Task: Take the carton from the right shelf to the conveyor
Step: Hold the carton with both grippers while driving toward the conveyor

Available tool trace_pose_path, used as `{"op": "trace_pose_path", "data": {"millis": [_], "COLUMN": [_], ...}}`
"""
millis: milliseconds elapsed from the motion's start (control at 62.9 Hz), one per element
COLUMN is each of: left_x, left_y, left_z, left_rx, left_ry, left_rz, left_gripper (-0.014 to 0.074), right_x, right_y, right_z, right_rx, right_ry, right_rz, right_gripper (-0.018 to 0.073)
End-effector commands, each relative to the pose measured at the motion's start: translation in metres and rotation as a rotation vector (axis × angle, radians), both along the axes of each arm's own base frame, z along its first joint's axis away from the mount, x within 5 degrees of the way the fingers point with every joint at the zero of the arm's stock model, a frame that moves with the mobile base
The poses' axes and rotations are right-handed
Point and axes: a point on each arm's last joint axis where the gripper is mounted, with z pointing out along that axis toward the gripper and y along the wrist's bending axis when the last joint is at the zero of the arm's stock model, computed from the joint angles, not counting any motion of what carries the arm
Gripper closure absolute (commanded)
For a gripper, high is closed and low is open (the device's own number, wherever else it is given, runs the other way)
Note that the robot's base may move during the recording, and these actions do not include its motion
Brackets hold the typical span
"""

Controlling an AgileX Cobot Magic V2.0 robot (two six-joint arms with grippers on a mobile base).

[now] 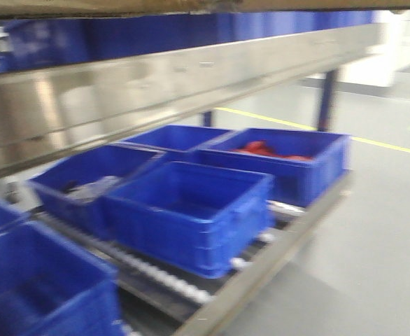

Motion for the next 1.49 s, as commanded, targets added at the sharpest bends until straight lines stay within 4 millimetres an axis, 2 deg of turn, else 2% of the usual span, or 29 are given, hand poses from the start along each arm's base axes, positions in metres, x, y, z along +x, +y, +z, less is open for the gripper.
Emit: {"op": "trace_pose_path", "data": {"millis": [0, 1478], "left_x": [-0.002, -0.0018], "left_y": [-0.0026, -0.002], "left_z": [0.0064, 0.0066], "left_rx": [-0.026, -0.02], "left_ry": [-0.056, -0.059], "left_rz": [-0.027, -0.023], "left_gripper": [0.0613, 0.0613], "right_x": [-0.0029, -0.0029], "right_y": [0.0007, 0.0007], "right_z": [0.0067, 0.0067], "right_rx": [0.029, 0.029], "right_ry": [-0.049, -0.049], "right_rz": [0.026, 0.026], "right_gripper": [0.0627, 0.0627]}}
